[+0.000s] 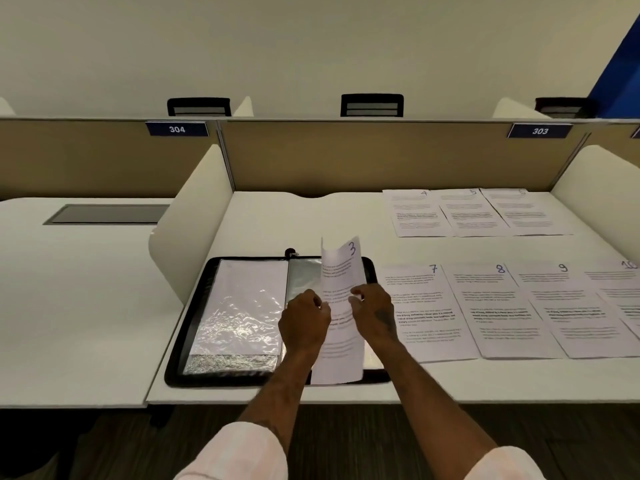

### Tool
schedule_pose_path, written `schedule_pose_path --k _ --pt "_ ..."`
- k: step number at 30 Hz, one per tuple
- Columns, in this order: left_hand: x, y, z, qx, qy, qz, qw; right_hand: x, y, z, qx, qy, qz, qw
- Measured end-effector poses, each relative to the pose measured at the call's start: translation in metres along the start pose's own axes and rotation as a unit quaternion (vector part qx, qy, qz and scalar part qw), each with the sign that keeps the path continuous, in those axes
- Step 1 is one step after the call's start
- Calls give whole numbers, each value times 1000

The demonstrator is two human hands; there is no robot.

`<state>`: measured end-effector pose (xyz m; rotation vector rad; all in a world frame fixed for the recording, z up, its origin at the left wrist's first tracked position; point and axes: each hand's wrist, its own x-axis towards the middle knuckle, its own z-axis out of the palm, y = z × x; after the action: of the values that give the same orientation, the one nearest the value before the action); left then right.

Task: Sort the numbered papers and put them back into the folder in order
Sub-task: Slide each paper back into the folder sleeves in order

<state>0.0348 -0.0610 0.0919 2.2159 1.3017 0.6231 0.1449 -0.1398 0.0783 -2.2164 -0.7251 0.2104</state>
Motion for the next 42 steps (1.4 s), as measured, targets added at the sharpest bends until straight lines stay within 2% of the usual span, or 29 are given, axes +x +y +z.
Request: schedule_pose_path --k 3,8,10,12,14,16,18,20,22,24,25,30,34,36,39,40,41,42 --pt "-9 10 6 44 11 44 998 -9 -9 6 6 -27 -15 1000" --pt "-23 15 11 42 4 88 995 -14 -20 -2 24 -69 40 997" --pt "-24 5 17 26 -15 104 994 -12 -15 -6 16 -73 48 996" --pt "-24 -6 23 -35 -46 121 991 -13 -11 -10 -3 -72 51 996" --pt "-26 -13 22 -123 -54 84 987 -15 -10 -12 -33 -69 45 996" --pt "-24 -22 22 -208 -48 -11 977 -18 -11 -12 -49 -71 30 996" --pt "-22 -25 19 -269 -101 -130 949 -21 -15 -13 -37 -90 10 995" --pt "-23 -27 15 -365 -183 -210 889 -24 -17 -14 -39 -111 -20 993" --pt "-29 -27 8 -453 -218 -260 825 -30 -20 -16 -60 -123 -48 989" --pt "-32 -32 10 -494 -250 -286 782 -35 -22 -17 -73 -133 -63 986" --pt "-35 -38 14 -502 -261 -287 773 -38 -23 -16 -72 -134 -64 986" --pt "-43 -54 16 -493 -267 -287 777 -58 -31 2 -76 -122 -51 988" --pt "-42 -67 15 -517 -266 -304 755 -75 -35 19 -104 -104 -33 989" --pt "-40 -73 15 -509 -281 -299 756 -80 -36 27 -108 -85 -18 990" --pt "-36 -77 10 -518 -316 -306 734 -85 -36 31 -114 -75 4 991" --pt "-36 -77 8 -500 -319 -306 745 -85 -35 30 -119 -73 10 990" --pt "-34 -80 8 -444 -316 -283 789 -84 -33 29 -124 -71 12 990" --pt "-32 -88 11 -349 -309 -234 853 -82 -31 27 -127 -69 14 989"
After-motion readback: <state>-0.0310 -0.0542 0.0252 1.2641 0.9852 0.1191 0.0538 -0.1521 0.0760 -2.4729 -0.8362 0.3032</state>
